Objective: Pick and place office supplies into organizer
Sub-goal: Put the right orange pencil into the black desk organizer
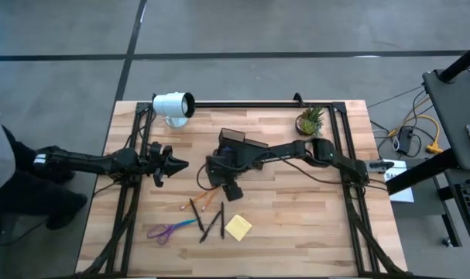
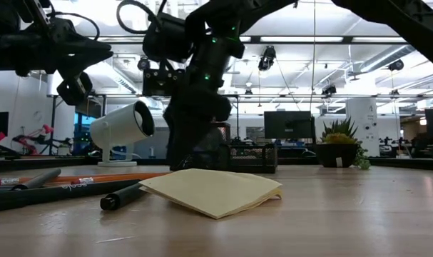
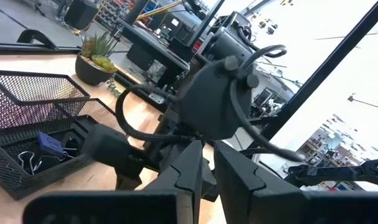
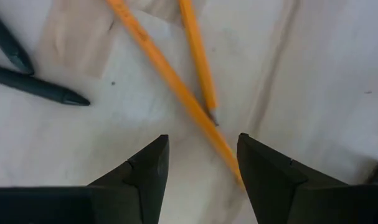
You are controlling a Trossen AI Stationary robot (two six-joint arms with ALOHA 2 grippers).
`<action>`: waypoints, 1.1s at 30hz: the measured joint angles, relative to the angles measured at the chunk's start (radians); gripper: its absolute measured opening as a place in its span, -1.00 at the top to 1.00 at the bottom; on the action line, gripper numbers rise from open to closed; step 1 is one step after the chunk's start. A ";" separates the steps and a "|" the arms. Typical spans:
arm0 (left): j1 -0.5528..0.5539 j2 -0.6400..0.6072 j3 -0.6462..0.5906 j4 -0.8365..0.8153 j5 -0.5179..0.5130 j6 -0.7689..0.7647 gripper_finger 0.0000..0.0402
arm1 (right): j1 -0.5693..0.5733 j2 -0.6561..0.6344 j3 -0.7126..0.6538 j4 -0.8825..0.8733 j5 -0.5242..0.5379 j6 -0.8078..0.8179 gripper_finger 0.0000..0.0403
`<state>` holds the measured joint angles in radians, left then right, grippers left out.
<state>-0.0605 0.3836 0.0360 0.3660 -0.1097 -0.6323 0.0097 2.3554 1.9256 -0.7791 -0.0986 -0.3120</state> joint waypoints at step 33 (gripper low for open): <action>0.000 0.000 -0.001 0.000 0.000 0.010 0.87 | -0.027 -0.004 -0.084 -0.003 -0.010 -0.048 0.93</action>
<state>-0.0603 0.3840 0.0351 0.3662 -0.1101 -0.6220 -0.0177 2.3517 1.8420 -0.7824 -0.1083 -0.3600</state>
